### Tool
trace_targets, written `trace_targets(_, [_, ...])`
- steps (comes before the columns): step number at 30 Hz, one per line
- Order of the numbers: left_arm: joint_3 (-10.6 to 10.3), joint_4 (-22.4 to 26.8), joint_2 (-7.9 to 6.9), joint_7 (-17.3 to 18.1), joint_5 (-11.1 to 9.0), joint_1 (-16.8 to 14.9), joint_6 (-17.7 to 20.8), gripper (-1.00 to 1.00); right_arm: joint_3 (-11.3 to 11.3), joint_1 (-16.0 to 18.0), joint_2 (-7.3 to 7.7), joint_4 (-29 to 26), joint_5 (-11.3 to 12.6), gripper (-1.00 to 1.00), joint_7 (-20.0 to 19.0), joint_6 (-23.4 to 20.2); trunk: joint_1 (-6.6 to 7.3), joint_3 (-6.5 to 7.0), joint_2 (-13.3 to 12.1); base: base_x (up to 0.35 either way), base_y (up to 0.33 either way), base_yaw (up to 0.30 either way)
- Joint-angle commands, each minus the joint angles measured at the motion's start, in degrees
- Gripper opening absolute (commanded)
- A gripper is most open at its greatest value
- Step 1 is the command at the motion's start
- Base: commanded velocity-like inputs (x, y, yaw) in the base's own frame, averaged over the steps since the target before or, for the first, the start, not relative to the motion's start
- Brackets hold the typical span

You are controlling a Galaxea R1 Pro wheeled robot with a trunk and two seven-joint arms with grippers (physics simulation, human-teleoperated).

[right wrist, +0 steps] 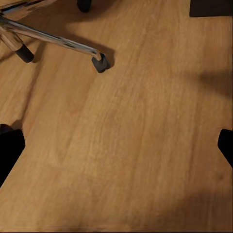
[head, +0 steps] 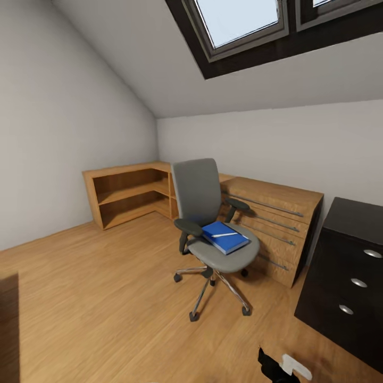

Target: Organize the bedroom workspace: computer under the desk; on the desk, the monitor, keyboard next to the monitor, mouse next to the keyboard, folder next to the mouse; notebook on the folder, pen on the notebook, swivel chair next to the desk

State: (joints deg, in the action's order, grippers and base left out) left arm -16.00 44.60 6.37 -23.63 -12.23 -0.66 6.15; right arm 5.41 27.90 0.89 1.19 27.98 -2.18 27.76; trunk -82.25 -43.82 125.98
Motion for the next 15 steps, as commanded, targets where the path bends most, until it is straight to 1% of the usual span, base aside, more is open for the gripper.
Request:
trace_targets(1, [-0.3,-1.27,-0.06,-0.41,-0.27,-0.05,-0.7,1.0,0.44,-0.11,0.02,0.13,-0.15,1.0,-0.22,0.26,0.24,0.13,-0.39,0.0,0.0,0.0])
trace_targets(3, [-0.43,-4.47,-0.1,-0.33,-0.16,-0.05,-2.82,1.0,0.46,-0.93,0.06,0.13,-0.08,1.0,-0.2,0.43,0.68,0.49,-1.19,0.0,0.0,0.0])
trace_targets(5, [-0.49,-5.81,-0.12,-0.35,-0.07,-0.05,-3.74,1.0,0.47,-1.39,0.07,0.13,-0.05,1.0,-0.2,1.01,1.12,0.85,-1.99,0.0,0.0,0.0])
trace_targets(8, [-0.47,-6.48,-0.19,-0.54,-0.01,-0.05,-4.27,1.0,0.47,-1.7,0.01,0.13,-0.1,1.0,-0.13,1.54,1.78,1.39,-3.19,0.0,0.0,0.0])
trace_targets(11, [-0.38,-6.72,-0.31,-0.68,-0.13,-0.05,-5.71,1.0,0.47,-1.97,0.09,0.13,-0.12,1.0,-0.11,1.63,2.43,1.93,-4.4,-0.022,0.0,0.0])
trace_targets(15, [-0.36,-6.78,-0.58,-0.72,-0.22,-0.05,-6.89,1.0,0.48,-2.04,0.15,0.13,-0.17,1.0,-0.11,1.67,3.31,2.65,-6.0,-0.212,-0.058,0.0])
